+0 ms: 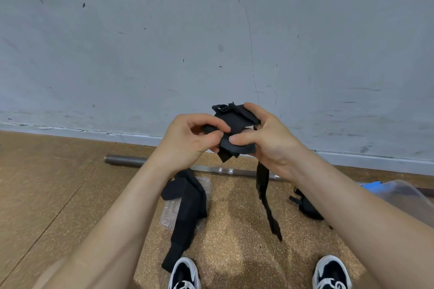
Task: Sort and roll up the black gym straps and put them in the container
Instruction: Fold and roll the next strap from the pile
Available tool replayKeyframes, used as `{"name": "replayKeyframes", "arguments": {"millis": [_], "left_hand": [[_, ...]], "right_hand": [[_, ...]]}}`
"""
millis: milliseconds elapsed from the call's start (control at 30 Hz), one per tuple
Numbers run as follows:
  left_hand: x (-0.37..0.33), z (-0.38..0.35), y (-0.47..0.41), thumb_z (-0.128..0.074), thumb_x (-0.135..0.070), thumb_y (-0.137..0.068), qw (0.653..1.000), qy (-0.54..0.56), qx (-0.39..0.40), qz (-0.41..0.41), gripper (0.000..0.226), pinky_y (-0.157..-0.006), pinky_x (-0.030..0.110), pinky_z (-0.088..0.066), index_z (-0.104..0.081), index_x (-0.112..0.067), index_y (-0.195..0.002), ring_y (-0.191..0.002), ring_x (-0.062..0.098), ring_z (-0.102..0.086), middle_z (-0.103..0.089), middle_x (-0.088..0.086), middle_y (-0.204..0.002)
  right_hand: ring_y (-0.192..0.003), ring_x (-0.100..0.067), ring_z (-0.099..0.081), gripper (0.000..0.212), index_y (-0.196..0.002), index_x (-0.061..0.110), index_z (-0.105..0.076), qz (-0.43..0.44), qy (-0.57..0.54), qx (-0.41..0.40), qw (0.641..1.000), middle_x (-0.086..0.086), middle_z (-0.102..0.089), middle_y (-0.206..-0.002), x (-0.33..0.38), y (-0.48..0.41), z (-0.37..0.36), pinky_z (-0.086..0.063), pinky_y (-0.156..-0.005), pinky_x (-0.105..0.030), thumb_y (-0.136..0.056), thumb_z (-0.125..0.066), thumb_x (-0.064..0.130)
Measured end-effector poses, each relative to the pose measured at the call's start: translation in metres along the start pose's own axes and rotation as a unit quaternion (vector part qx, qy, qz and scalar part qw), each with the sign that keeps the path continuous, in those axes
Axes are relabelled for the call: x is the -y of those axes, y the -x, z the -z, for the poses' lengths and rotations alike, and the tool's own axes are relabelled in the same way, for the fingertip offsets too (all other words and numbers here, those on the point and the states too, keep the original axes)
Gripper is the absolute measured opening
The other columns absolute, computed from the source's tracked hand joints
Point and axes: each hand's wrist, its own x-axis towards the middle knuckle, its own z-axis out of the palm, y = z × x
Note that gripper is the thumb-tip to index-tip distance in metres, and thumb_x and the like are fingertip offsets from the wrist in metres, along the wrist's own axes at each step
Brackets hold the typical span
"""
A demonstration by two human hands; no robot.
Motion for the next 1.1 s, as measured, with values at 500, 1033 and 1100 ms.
{"name": "replayKeyframes", "arguments": {"millis": [500,1033,1100], "left_hand": [[0.009,0.018,-0.001,-0.077,-0.011,-0.076,0.976,0.189,0.094,0.050,0.006,-0.085,0.035,-0.059,-0.075,-0.014,-0.081,-0.091,0.027,-0.070,-0.073,0.014,-0.092],[0.001,0.000,-0.006,-0.070,0.008,-0.083,0.993,0.114,0.000,0.043,0.022,-0.063,0.029,-0.061,-0.061,-0.012,-0.076,-0.058,0.024,-0.067,-0.066,0.007,-0.064],[0.001,-0.003,-0.006,-0.074,0.002,-0.080,0.992,0.116,0.008,0.047,0.018,-0.062,0.029,-0.061,-0.067,-0.014,-0.075,-0.056,0.021,-0.067,-0.066,0.011,-0.066]], "right_hand": [[-0.110,-0.032,-0.067,0.082,-0.148,0.009,-0.039,-0.044,-0.173,0.046,0.983,-0.017,-0.059,-0.134,0.003,0.005,-0.006,-0.061,-0.081,-0.040,-0.076,-0.063,-0.021],[-0.107,-0.023,-0.071,0.096,-0.155,0.019,-0.027,0.053,-0.064,-0.004,0.997,-0.012,-0.068,-0.124,0.007,0.014,-0.012,-0.059,-0.085,-0.036,-0.077,-0.074,-0.012],[-0.109,-0.024,-0.070,0.099,-0.155,0.021,-0.026,0.048,-0.062,-0.006,0.997,-0.013,-0.067,-0.126,0.006,0.014,-0.012,-0.059,-0.086,-0.037,-0.076,-0.073,-0.015]]}}
